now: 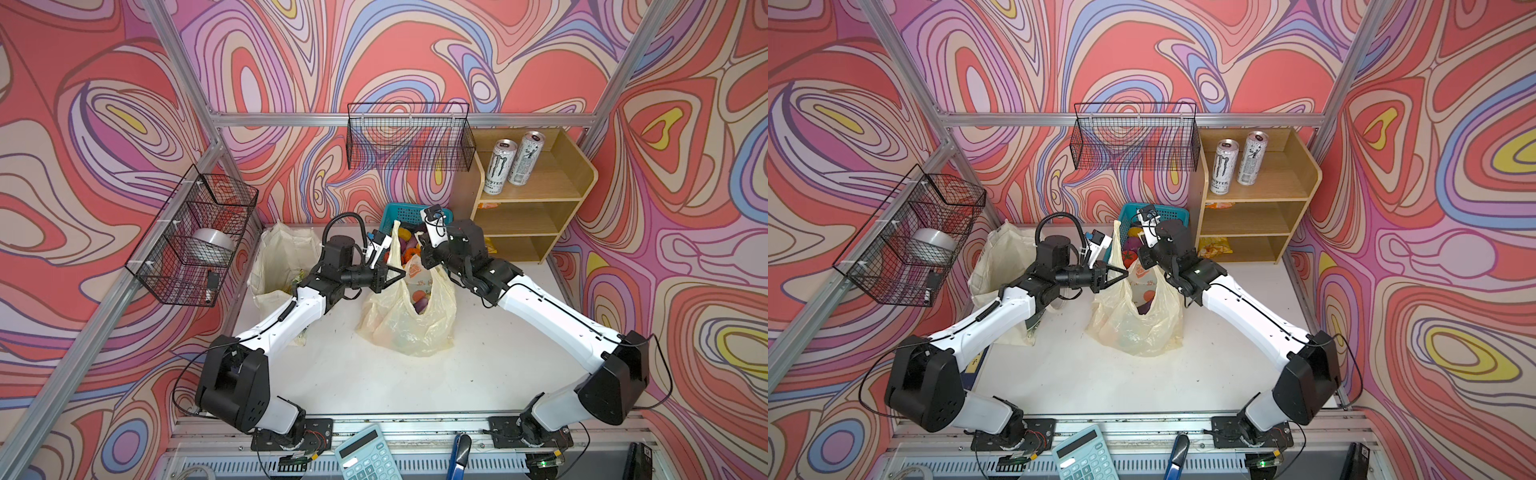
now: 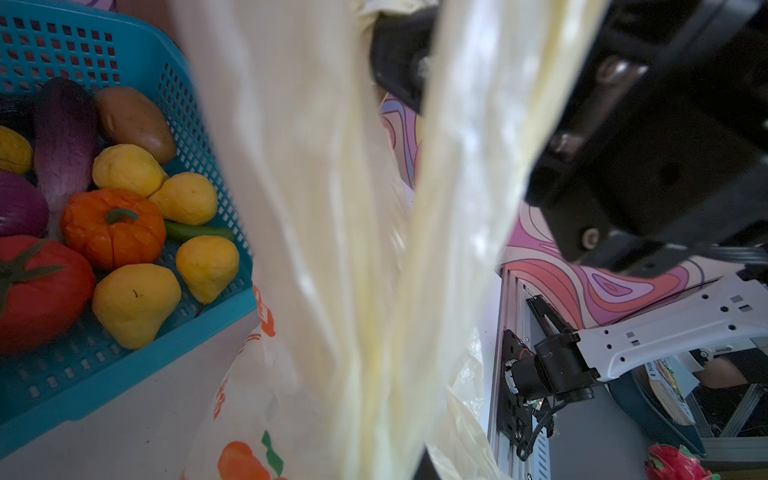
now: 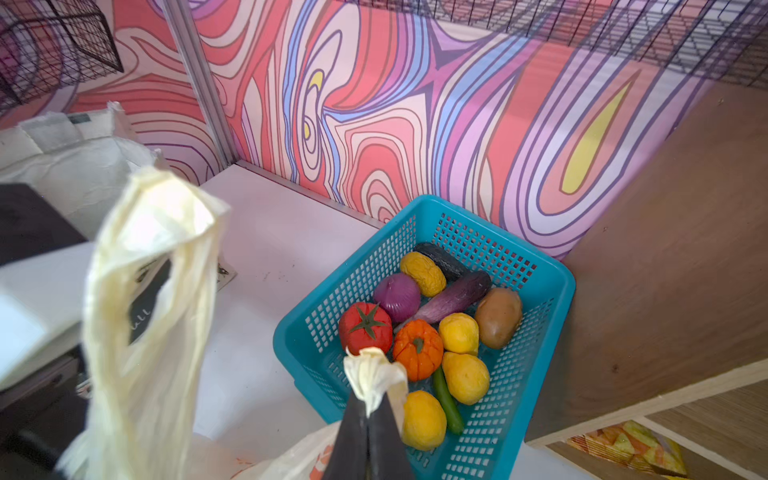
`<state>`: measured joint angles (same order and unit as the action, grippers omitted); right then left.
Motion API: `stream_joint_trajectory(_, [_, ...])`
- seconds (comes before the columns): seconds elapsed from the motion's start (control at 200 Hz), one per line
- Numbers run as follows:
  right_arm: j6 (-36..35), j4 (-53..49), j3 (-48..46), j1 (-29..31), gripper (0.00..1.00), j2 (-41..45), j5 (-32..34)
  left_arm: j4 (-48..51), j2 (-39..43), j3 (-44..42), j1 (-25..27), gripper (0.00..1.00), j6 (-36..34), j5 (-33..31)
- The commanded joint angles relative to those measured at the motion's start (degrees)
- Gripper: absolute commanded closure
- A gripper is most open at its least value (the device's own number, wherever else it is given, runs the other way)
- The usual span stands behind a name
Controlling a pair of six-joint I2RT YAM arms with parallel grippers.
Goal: Place the mixed food into the grocery bags and tie them
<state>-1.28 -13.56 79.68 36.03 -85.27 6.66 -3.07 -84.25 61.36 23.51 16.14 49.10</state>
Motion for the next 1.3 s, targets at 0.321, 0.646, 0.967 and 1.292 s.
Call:
stream_joint_trajectory(0.321, [1.26, -1.36, -4.3, -4.47, 0.31, 11.77, -10.0, -0.66, 2.16, -0.55, -0.48, 1.0, -0.66, 1.0])
stream_joint_trajectory(0.646, [5.46, 1.17, -21.7, -7.66, 0.12, 22.27, -9.17, 0.5, 1.89, 0.51, -0.46, 1.0, -1.64, 1.34])
stream_joint_trajectory(0.967, [5.0, 2.74, -24.86, -7.72, 0.02, 18.14, -9.19, 0.31, 1.81, 0.78, -0.48, 1.0, -1.51, 1.66])
stream_joint_trajectory(1.292, [4.35, 7.87, -22.78, -7.73, 0.02, 10.95, -5.21, 0.21, 1.89, 0.86, -0.48, 1.0, -1.34, 1.66])
